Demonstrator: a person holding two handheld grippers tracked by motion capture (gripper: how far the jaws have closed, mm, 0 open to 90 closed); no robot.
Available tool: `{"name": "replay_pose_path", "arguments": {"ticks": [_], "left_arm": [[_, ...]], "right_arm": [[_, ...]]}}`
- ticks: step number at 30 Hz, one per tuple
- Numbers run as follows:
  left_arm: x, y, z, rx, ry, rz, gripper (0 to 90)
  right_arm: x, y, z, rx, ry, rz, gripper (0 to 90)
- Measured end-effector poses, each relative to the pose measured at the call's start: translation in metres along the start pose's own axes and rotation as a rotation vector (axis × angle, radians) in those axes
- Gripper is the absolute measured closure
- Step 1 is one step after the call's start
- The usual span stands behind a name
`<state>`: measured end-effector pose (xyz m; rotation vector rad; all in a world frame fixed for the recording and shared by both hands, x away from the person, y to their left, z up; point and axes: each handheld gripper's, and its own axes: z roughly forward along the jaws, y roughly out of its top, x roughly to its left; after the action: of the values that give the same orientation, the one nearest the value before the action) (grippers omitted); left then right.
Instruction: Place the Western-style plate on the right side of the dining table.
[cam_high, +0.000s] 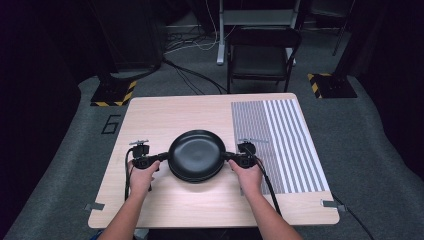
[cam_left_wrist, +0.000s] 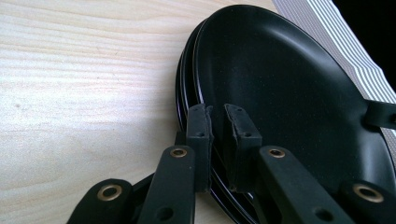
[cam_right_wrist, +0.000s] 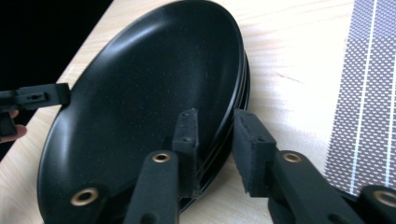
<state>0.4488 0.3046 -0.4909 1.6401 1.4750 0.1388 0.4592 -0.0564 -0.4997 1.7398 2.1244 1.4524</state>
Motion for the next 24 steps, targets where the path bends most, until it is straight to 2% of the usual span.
{"name": "replay_pose_path", "arguments": {"ticks": [6,8,15,24], "left_arm": [[-0.0010,0.0001,0.0011,-0.010,0.003,-0.020,81.5],[-0.0007,0.0003,0.0010,-0.006,0.003,-0.016,81.6],[0.0003,0.0008,0.0028,-0.013,-0.013,-0.043,82.0],[-0.0021,0.0020,0.0069,-0.005,-0.016,-0.048,82.2]], "right_arm": [[-0.0009,0.0000,0.0013,0.005,0.003,0.028,72.9],[-0.0012,0.0001,0.0014,0.004,0.003,0.046,73.7],[-0.0050,0.0014,0.0016,-0.005,0.019,0.107,75.4],[-0.0078,0.0037,-0.0009,-0.026,0.020,0.133,76.5]]}}
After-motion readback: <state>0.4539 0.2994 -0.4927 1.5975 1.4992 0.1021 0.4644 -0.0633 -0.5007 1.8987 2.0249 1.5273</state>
